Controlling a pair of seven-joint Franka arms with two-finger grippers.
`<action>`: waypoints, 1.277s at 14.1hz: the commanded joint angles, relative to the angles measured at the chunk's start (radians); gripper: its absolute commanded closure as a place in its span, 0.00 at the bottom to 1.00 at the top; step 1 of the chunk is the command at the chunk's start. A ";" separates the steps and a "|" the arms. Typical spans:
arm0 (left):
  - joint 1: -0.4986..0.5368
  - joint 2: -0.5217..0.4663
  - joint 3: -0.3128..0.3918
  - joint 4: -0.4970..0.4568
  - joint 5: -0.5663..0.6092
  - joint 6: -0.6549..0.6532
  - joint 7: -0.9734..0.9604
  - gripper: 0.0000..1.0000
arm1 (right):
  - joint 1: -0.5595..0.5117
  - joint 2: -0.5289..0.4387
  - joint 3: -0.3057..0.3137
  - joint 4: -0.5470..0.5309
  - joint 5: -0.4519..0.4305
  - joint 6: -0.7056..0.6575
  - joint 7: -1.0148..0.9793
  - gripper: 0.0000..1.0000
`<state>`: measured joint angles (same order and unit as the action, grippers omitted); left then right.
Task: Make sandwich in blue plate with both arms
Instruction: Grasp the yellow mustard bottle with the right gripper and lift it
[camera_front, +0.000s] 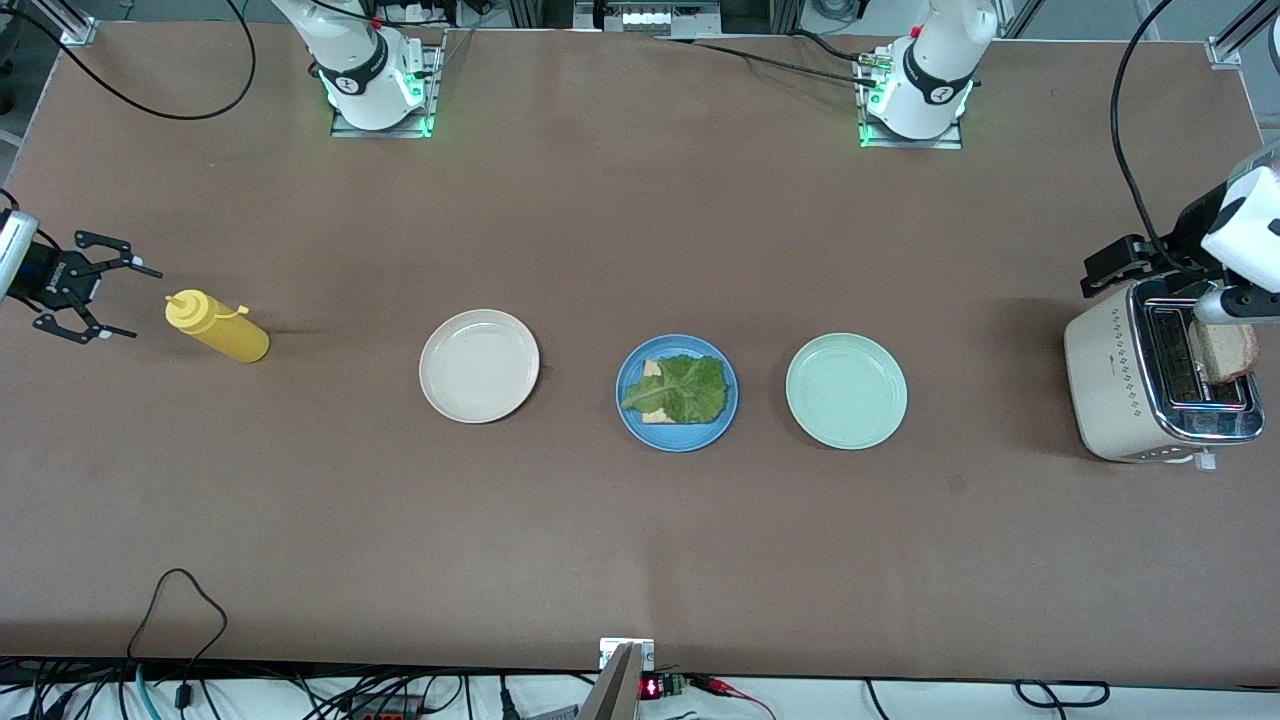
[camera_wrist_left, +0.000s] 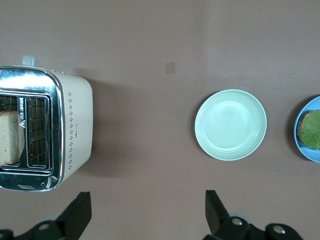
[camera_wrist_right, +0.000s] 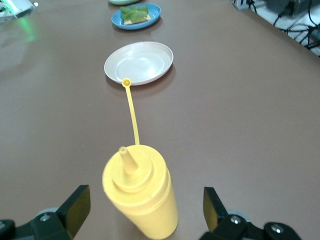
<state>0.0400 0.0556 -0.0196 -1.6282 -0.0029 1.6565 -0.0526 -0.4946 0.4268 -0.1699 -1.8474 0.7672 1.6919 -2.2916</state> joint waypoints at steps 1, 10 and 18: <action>-0.003 -0.019 -0.002 -0.009 0.018 0.000 0.016 0.00 | -0.025 0.107 0.003 0.051 0.066 -0.055 -0.133 0.00; -0.005 -0.017 -0.002 -0.004 0.021 0.015 0.016 0.00 | -0.033 0.214 0.012 0.060 0.124 -0.054 -0.236 0.00; -0.006 -0.016 -0.002 -0.004 0.021 0.017 0.016 0.00 | -0.012 0.276 0.066 0.059 0.170 -0.040 -0.247 0.00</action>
<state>0.0381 0.0551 -0.0206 -1.6277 -0.0029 1.6695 -0.0525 -0.5111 0.6811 -0.1162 -1.8058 0.9180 1.6569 -2.5248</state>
